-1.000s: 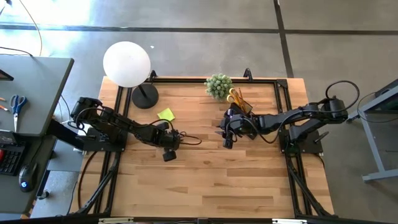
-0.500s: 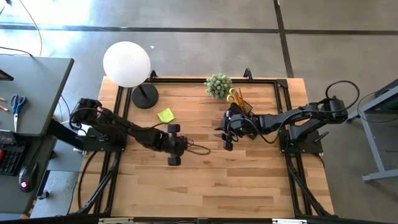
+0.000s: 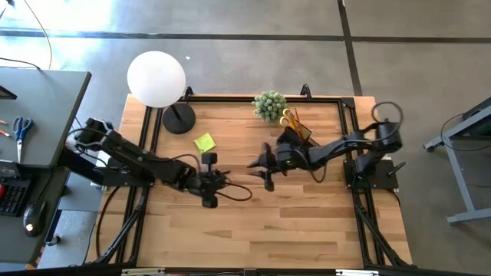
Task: Pick and place office supplies into organizer
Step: Put the black pen into the desk organizer
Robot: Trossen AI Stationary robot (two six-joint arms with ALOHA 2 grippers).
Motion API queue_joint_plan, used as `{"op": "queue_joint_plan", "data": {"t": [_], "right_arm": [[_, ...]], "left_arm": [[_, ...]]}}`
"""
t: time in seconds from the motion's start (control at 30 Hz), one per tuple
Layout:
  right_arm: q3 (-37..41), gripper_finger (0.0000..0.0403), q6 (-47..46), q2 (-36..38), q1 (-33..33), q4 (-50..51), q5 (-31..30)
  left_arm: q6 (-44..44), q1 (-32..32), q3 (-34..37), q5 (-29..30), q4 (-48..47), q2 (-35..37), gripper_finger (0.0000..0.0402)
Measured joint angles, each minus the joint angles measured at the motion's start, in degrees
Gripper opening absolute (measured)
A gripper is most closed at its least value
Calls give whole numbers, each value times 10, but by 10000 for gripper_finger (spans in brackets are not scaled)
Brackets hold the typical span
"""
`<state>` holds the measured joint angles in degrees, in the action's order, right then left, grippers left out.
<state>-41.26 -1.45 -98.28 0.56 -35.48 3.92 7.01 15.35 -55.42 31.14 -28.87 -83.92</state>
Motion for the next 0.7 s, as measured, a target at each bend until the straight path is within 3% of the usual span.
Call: {"op": "queue_joint_plan", "data": {"t": [0.2, 0.37, 0.53, 0.7], "right_arm": [[-113, 119, 53, -82, -12, 88, 27], [-212, 119, 98, -147, -19, 150, 39], [-268, 119, 107, -204, -31, 149, 82], [-303, 119, 105, -245, -40, 177, 94]], "left_arm": [[-27, 4, 86, -14, 120, 90, 4], [-8, 4, 147, -14, 149, 175, 5], [-6, 9, 181, -5, 193, 245, 5], [-7, 8, 193, -10, 241, 266, 5]]}}
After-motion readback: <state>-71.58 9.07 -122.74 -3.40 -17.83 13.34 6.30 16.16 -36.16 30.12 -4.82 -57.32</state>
